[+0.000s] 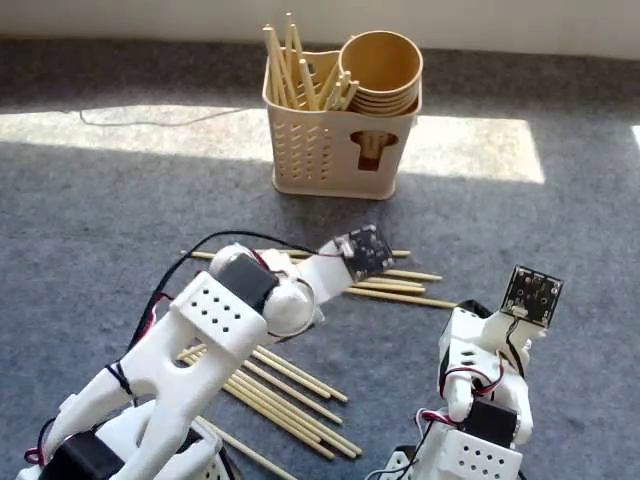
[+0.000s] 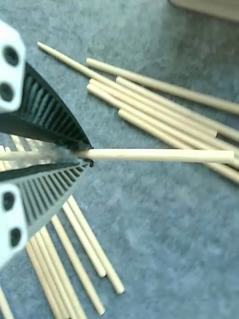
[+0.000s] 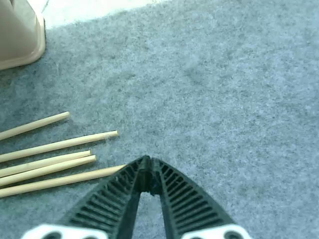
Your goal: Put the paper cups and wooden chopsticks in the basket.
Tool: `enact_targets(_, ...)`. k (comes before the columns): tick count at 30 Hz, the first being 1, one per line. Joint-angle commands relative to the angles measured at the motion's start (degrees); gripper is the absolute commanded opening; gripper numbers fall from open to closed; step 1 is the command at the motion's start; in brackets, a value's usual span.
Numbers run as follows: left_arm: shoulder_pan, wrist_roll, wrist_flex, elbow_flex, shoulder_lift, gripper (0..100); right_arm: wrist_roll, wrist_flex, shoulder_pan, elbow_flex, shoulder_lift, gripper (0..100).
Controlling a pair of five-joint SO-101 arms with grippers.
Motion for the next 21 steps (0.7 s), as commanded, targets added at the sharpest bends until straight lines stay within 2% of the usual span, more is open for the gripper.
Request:
enact_targets(1, -4.70, 4.22, 0.26, -8.57, -1.71, 1, -0.18, -1.27, 0.57, 6.81, -0.66, 0.6)
enact_targets(4, -5.41, 6.59, 0.26, -13.41, -1.71, 1, -0.18, -1.27, 0.57, 6.81, -0.66, 0.6)
enact_targets(11, -5.41, 6.86, -1.76, -27.21, -1.71, 1, -0.18, -1.27, 0.57, 6.81, -0.66, 0.6)
enact_targets(15, -5.41, 6.86, -8.18, -31.16, -1.71, 1, -0.18, -1.27, 0.57, 6.81, -0.66, 0.6)
enact_targets(21, -5.49, 6.86, -22.07, -31.60, -1.36, 1, -0.18, -1.27, 0.57, 6.81, -0.66, 0.6)
